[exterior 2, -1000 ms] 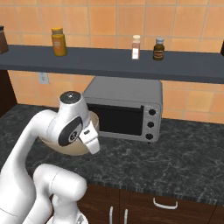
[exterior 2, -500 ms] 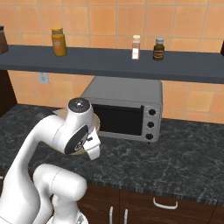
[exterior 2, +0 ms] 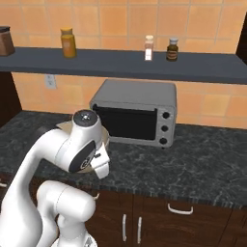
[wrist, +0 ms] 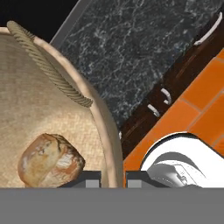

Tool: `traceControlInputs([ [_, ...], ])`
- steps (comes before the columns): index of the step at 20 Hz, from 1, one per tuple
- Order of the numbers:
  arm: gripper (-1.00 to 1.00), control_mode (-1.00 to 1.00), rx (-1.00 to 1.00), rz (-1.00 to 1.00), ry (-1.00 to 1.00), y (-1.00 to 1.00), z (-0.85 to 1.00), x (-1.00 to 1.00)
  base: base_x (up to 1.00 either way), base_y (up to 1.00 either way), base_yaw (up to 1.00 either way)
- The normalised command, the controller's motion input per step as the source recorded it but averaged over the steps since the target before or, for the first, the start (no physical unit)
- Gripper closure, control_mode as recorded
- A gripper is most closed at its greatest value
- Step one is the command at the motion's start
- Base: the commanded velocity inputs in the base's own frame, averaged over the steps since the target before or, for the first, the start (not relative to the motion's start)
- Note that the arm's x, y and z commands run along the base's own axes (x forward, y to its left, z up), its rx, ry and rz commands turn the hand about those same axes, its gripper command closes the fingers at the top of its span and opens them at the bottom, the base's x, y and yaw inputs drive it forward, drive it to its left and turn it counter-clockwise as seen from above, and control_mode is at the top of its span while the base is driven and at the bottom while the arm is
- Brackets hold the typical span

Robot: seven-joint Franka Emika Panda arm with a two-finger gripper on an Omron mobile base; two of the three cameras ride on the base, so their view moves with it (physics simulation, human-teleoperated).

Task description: Open the cabinet, pick up the bread from the cabinet and place it in the basket. Then move the basket to the dining counter.

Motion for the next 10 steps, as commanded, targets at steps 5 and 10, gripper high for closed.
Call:
traceControlInputs([
  [5, 1.0, 1.0, 0.0, 0.0, 0.0, 0.0, 0.0, 0.0, -0.74, -0.2, -0.32],
  [10, 1.0, 1.0, 0.0, 0.0, 0.0, 0.0, 0.0, 0.0, -0.07, -0.34, -0.75],
])
